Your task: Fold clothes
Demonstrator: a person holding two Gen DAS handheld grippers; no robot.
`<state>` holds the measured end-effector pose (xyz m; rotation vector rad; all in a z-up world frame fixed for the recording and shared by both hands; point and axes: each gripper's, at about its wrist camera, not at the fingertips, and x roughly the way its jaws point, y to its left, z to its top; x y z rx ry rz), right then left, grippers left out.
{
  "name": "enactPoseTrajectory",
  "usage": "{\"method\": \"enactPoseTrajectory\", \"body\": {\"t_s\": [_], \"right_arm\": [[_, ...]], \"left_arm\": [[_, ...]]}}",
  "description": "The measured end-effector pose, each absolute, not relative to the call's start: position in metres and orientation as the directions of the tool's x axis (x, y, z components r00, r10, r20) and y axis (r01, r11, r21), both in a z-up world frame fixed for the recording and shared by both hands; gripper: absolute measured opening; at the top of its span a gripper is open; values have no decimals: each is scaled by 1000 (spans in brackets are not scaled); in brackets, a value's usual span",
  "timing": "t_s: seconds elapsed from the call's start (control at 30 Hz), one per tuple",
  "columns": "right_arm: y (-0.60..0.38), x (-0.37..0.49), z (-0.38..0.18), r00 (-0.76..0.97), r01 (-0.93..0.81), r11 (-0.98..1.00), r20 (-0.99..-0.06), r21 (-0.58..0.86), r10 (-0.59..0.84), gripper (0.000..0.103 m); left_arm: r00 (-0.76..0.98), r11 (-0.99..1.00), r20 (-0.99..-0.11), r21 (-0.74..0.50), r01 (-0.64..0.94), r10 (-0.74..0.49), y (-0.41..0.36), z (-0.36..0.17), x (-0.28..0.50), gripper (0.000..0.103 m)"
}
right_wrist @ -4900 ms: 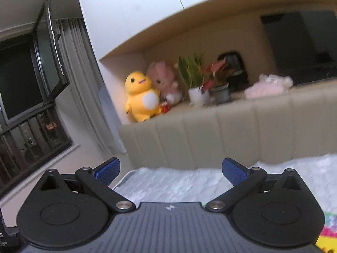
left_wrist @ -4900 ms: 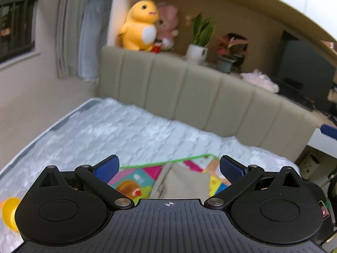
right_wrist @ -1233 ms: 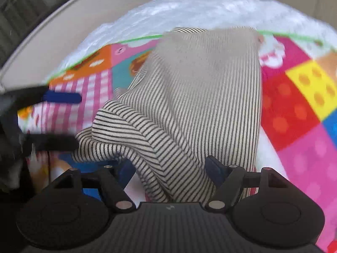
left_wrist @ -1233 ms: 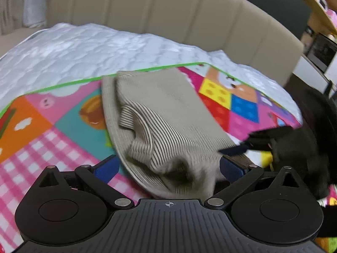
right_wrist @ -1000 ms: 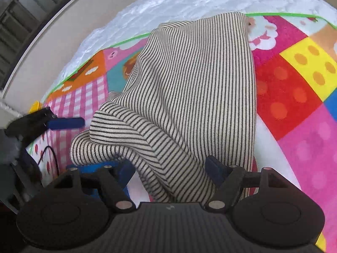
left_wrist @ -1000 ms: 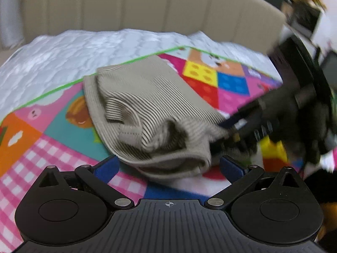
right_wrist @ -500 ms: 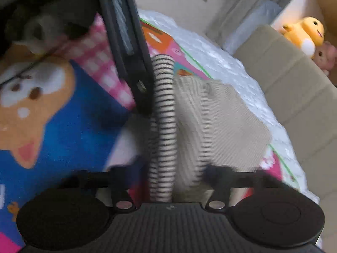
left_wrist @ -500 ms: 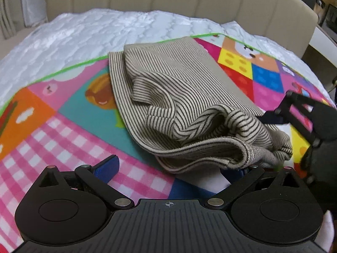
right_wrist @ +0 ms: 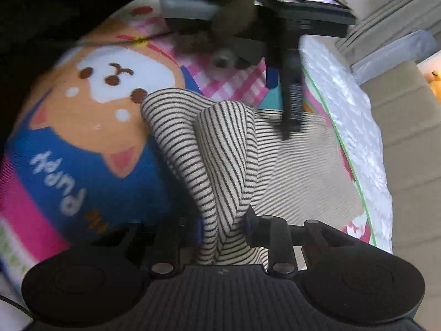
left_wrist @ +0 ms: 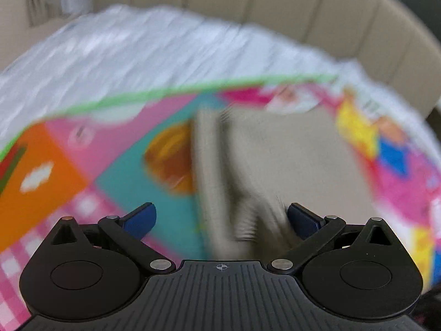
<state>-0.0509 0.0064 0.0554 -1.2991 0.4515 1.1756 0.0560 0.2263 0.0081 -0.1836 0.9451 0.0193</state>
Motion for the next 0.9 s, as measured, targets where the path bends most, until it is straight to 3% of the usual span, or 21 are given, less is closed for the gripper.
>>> {"method": "enactPoseTrajectory", "body": {"t_s": [0.1,0.2,0.37,0.47,0.53,0.67,0.73,0.8,0.87,0.9], "right_arm": [[7,-42,82,394,-837,-216,-827,-503,401,26],[26,-13,115,417,-817,-216,-806,-535,421,26],[82,52,132,388,-849,-174,-812,-499,437,30],[109,99,104,420,-857,-104,-801,-505,427,35],[123,123,74,456,-849,-65,-788,-525,414,35],[123,147,49,468,-848,-2,-750,-530,468,50],[121,150,50,465,-863,57,-744,-502,480,56],[110,151,60,481,-862,111,-729,-495,488,70],[93,151,75,488,-868,193,-712,-458,504,93],[81,151,84,490,-871,252,-704,-422,515,95]], "left_arm": [[589,998,-806,-53,23,-57,215,8,45,103],[588,997,-805,-58,57,-81,214,7,47,103],[628,965,-766,-248,-91,-137,264,16,40,103],[690,887,-711,-397,-235,-135,305,27,28,103],[748,812,-639,-526,-252,-182,326,34,20,103],[790,789,-543,-601,-129,-284,323,43,17,103],[763,818,-555,-572,-59,-333,300,39,24,103],[721,854,-596,-521,-13,-353,274,29,35,103],[685,881,-642,-473,-1,-344,256,16,44,103],[668,893,-666,-450,-5,-332,250,9,48,103]]}}
